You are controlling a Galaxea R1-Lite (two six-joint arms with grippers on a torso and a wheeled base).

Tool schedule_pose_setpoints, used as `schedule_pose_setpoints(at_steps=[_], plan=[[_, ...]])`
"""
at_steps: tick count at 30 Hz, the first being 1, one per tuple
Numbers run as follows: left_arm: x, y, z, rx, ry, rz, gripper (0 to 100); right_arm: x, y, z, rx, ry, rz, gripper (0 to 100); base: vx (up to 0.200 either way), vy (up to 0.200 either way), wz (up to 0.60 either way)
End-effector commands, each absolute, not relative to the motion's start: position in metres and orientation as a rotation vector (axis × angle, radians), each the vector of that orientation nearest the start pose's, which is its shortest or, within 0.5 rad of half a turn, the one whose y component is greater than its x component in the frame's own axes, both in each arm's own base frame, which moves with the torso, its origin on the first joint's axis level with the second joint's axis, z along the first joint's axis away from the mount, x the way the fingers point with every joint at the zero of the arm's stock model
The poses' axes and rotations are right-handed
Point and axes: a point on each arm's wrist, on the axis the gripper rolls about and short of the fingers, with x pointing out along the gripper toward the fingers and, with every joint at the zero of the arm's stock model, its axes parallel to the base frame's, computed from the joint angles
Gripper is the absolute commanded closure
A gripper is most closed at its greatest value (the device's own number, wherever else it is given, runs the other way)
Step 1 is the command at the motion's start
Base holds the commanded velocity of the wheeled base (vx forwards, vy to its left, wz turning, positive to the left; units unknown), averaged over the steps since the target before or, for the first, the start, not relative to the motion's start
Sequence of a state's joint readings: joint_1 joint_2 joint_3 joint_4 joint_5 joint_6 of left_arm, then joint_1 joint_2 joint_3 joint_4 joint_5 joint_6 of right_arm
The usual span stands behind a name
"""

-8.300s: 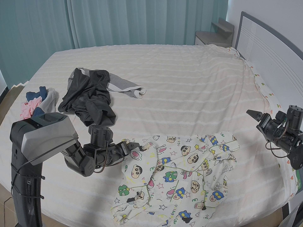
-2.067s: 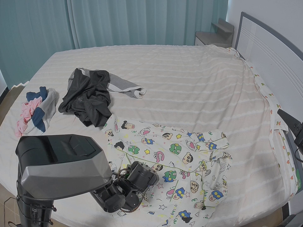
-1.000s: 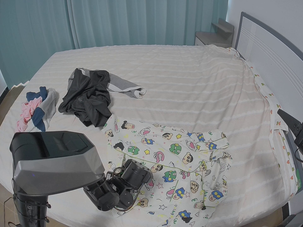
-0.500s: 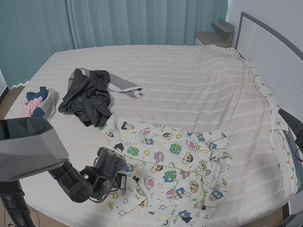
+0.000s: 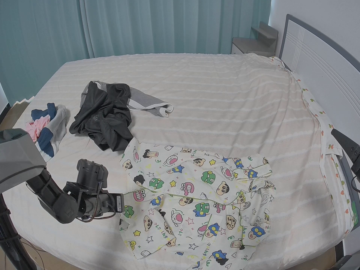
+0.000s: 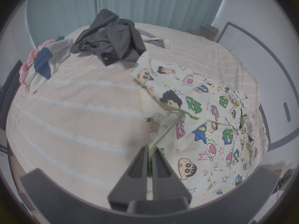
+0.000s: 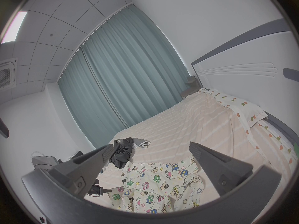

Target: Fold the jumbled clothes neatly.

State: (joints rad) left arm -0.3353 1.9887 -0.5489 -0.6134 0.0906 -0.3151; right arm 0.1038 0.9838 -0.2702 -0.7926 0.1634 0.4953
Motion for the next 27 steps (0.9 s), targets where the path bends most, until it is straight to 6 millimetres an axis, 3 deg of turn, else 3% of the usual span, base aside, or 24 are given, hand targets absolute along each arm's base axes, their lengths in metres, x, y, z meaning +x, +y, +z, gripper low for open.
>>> schedule_pose_setpoints(at_steps=[1, 5, 13, 27], plan=[[0.272, -0.066, 0.042, -0.181, 0.828, -0.058, 100, 0.116, 0.016, 0.200, 0.490, -0.010, 0.282, 0, 0.000, 0.000, 0.00], [0.279, -0.049, 0.044, -0.234, 0.823, -0.057, 100, 0.116, 0.016, 0.200, 0.490, -0.010, 0.284, 0, 0.000, 0.000, 0.00], [0.303, -0.046, 0.048, -0.259, 0.780, -0.065, 100, 0.116, 0.016, 0.200, 0.490, -0.010, 0.282, 0, 0.000, 0.000, 0.00], [0.337, -0.023, 0.065, -0.293, 0.776, 0.012, 100, 0.116, 0.016, 0.201, 0.490, -0.012, 0.283, 0, 0.000, 0.000, 0.00]])
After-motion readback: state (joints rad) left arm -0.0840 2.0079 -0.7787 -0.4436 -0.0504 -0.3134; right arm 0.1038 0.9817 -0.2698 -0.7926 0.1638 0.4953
